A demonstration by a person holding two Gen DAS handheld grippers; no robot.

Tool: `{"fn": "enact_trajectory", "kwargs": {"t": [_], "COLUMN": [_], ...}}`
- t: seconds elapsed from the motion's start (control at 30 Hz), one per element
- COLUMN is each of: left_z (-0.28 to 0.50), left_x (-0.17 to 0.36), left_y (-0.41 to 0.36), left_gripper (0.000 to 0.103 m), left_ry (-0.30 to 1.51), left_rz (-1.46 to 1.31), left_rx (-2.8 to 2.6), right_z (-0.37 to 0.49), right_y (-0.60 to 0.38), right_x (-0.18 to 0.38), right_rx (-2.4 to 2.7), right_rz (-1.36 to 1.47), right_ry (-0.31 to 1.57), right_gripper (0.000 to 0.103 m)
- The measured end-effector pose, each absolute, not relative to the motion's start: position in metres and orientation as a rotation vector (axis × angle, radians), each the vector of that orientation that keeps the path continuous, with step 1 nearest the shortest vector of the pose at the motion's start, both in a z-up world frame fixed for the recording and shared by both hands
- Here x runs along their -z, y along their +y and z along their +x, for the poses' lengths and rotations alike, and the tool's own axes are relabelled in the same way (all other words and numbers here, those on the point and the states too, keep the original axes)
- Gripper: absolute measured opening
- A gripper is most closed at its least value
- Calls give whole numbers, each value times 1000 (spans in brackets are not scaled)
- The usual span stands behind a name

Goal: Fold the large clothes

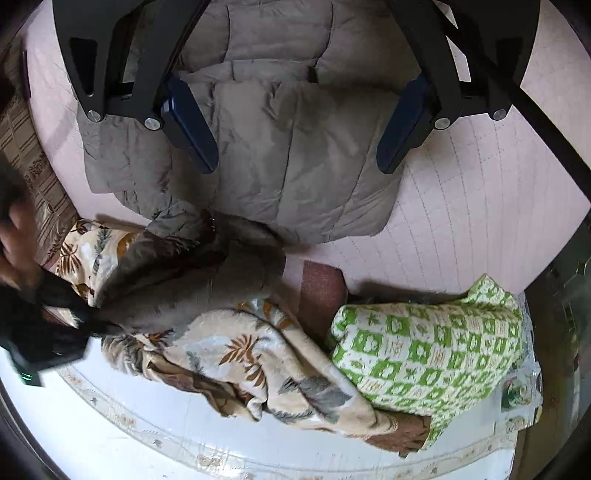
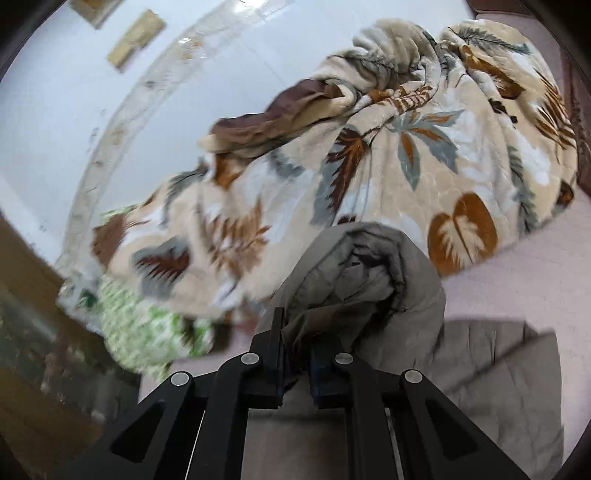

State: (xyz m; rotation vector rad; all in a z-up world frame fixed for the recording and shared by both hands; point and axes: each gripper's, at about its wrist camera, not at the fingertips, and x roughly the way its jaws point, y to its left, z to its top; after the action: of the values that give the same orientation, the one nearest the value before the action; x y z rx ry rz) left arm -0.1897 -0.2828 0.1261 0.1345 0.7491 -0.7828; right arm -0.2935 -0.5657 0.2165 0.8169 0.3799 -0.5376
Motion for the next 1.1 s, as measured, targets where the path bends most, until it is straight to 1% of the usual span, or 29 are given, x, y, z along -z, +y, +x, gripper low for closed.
{"fn": "enact_trajectory", "kwargs": {"t": [0.13,0.27,0.3,0.37,0.47,0.53,0.57,0.7,0.8,0.87,0.97,1.1], "left_z": [-195,-197,-197,-198,-202,-203,-203,-197,-193,-190,-188,-183], "left_x": [-134,-138,-139,-138,-133,-129,-127,-121,-111,-104,-89,-57], "left_y": [-276,-270,-269,-268,-272,-276,-277,-286,-293,-296,-303,-318], "left_gripper": [87,87,87,87,87,87,87,87,87,87,87,87], "left_ry": [741,733,731,729,731,732,734,748,766,779,805,882], "left_rz": [121,111,109,105,140,159,166,172,185,196,226,301], "left_rx": [794,801,802,806,803,796,797,795,781,777,769,745], "right_z": [-332,-374,-383,-399,-403,-401,-400,-382,-360,-341,-320,-308], "right_y": [-515,-467,-455,-430,-405,-406,-409,-436,-475,-503,-524,-513], "right_x": [-215,-195,-188,-170,-137,-123,-126,-173,-176,-161,-121,-61], "right_rx": [524,503,500,498,532,542,538,609,610,595,570,581], "right_rz": [803,842,859,872,856,863,844,599,579,609,670,682], "right_ry": [378,379,378,382,425,451,447,429,482,538,619,719], "right_gripper": [11,10,9,5,4,5,5,5,5,6,6,6]}}
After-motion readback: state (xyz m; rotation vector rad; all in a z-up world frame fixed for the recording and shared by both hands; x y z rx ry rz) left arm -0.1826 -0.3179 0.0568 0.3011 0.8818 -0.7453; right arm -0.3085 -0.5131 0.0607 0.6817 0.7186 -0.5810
